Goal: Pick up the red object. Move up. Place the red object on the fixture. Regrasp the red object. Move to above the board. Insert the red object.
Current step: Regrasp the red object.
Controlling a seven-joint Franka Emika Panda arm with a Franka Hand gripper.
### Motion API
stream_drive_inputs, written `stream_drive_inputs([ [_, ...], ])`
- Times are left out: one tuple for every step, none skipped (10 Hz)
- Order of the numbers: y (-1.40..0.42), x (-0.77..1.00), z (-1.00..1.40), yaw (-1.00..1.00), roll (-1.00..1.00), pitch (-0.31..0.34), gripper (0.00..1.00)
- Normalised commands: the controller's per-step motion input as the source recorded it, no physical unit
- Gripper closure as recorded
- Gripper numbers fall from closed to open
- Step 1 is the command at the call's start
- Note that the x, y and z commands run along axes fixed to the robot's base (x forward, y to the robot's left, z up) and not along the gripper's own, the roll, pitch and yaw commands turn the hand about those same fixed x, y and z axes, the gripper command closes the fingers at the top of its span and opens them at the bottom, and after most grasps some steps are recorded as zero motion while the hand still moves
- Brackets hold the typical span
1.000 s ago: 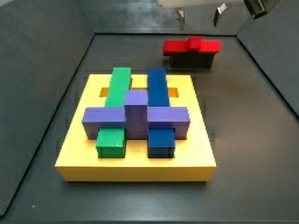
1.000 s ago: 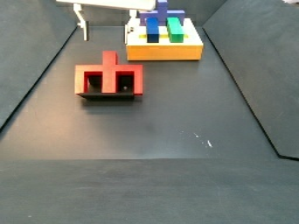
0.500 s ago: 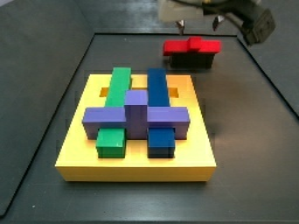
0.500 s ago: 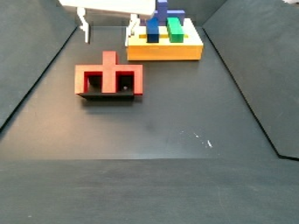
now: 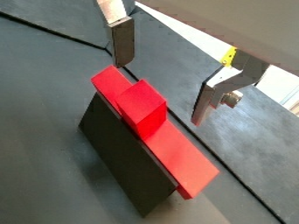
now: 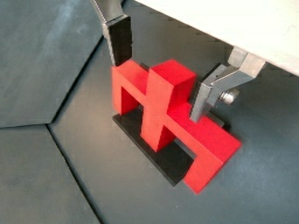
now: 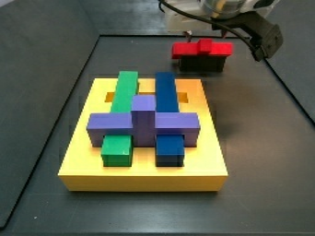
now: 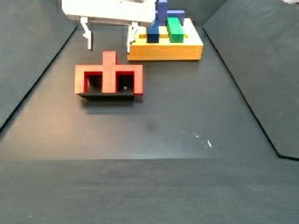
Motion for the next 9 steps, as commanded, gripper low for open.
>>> stream_drive_inputs([
  [-0.05,0.17,-0.33,0.18,0.77,0.357,0.0],
  [0.0,0.24,-0.32,0.25,0.66,0.426,0.0],
  [0.0,0.35,-0.23,0.31,0.4,0.417,0.0],
  [0.0,0.4,-0.2,0.31,0.09,0.317,0.0],
  [0.02,0.37,-0.14,0.3,0.0,0.231,0.0],
  [0.0,0.13,-0.09,0.15,-0.13,0.0,0.0],
  [0.0,0.0,-0.05,0.0,-0.04,0.0,0.0],
  [0.0,-0.05,-0.07,0.0,0.09,0.0,0.0],
  [0.0,0.0,0.0,0.0,0.01,0.0,0.0],
])
